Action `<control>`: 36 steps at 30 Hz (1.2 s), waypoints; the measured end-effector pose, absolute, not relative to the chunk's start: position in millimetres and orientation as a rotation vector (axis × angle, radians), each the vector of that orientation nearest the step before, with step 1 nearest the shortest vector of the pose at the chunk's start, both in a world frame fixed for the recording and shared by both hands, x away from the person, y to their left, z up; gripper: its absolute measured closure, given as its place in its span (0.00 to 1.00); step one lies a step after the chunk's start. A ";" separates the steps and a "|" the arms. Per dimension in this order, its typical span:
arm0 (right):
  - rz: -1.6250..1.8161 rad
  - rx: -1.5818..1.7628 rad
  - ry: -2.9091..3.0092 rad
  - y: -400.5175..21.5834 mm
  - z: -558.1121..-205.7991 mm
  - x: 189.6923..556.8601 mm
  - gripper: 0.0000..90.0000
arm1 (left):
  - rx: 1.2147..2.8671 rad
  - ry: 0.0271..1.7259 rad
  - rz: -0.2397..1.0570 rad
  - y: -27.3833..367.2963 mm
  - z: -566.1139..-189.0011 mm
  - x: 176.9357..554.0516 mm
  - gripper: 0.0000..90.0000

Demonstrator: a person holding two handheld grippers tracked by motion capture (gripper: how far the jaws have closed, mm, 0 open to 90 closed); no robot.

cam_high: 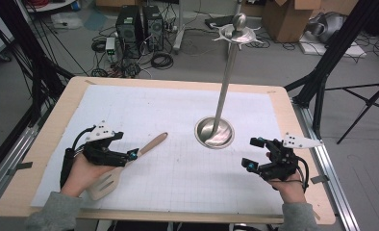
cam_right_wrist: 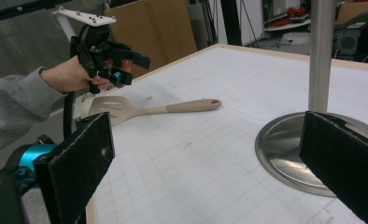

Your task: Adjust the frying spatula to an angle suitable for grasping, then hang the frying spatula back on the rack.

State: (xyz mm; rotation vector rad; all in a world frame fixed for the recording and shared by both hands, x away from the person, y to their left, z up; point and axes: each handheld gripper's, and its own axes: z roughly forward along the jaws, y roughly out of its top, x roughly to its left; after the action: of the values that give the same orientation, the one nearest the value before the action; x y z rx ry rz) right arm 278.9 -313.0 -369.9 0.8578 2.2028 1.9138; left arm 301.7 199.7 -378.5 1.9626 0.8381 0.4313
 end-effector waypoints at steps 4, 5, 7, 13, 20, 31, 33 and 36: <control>1.915 0.863 2.205 -313.4 -370.4 280.2 0.03 | 1.956 0.856 0.434 199.1 -380.9 302.1 0.17; 1.916 0.866 2.205 -313.7 -370.5 280.0 0.03 | 1.966 0.857 0.436 199.3 -381.5 301.9 0.17; 1.916 0.861 2.203 -313.9 -370.3 279.3 0.03 | 1.975 0.865 0.445 198.6 -383.1 300.7 0.18; 1.917 0.858 2.203 -312.4 -370.1 280.5 0.03 | 2.028 0.875 0.471 197.3 -390.5 296.8 0.18; 1.920 0.852 2.203 -312.1 -369.9 279.9 0.03 | 2.042 0.875 0.491 194.1 -392.3 290.1 0.19; 1.932 0.840 2.214 -309.7 -370.3 282.3 0.03 | 2.075 0.898 0.525 192.1 -401.0 284.6 0.20; 1.932 0.842 2.217 -310.2 -370.3 282.6 0.03 | 2.082 0.913 0.527 191.2 -402.6 284.7 0.21; 1.933 0.849 2.213 -310.2 -370.5 282.9 0.03 | 2.100 0.943 0.540 191.3 -405.0 285.7 0.24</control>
State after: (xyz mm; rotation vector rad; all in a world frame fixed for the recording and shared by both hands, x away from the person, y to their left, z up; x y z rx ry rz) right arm 282.9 -310.2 -370.5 0.8488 2.2130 1.9327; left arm 285.7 191.3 -405.0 2.0999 0.9428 0.5398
